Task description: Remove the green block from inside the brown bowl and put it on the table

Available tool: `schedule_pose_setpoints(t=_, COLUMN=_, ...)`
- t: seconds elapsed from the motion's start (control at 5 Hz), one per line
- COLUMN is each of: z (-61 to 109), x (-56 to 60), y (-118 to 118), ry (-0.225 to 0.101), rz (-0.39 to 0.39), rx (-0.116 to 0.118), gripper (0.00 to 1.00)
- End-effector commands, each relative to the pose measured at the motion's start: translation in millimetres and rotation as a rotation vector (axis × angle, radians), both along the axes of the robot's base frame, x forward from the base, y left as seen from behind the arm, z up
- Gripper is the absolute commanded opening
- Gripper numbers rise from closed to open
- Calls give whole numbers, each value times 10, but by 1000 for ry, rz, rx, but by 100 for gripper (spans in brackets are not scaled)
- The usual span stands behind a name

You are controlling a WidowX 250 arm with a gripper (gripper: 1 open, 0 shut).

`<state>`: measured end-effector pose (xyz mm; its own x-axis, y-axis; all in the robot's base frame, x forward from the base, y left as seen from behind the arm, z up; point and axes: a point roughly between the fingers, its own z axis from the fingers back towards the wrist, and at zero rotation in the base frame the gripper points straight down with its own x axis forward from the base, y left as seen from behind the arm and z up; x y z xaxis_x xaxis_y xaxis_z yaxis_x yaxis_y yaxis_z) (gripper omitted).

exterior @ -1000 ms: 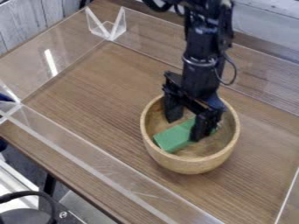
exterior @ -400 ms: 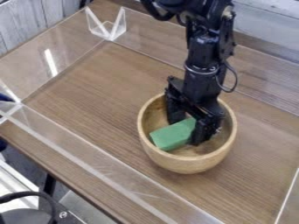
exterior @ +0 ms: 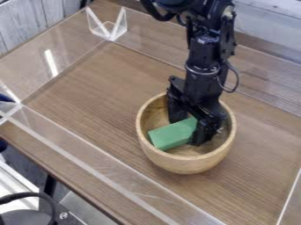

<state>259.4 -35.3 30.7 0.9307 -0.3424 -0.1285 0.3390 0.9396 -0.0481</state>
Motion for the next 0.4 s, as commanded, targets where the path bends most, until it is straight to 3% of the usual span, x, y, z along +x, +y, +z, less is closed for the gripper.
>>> schedule_pose_setpoints(t=0.0, z=53, x=39, y=-2, ry=-28, rz=-7, rx=-16, gripper=100)
schedule_pose_setpoints(t=0.2, z=58, x=37, y=-14, ry=-33, rz=-8, rx=-25, gripper=100)
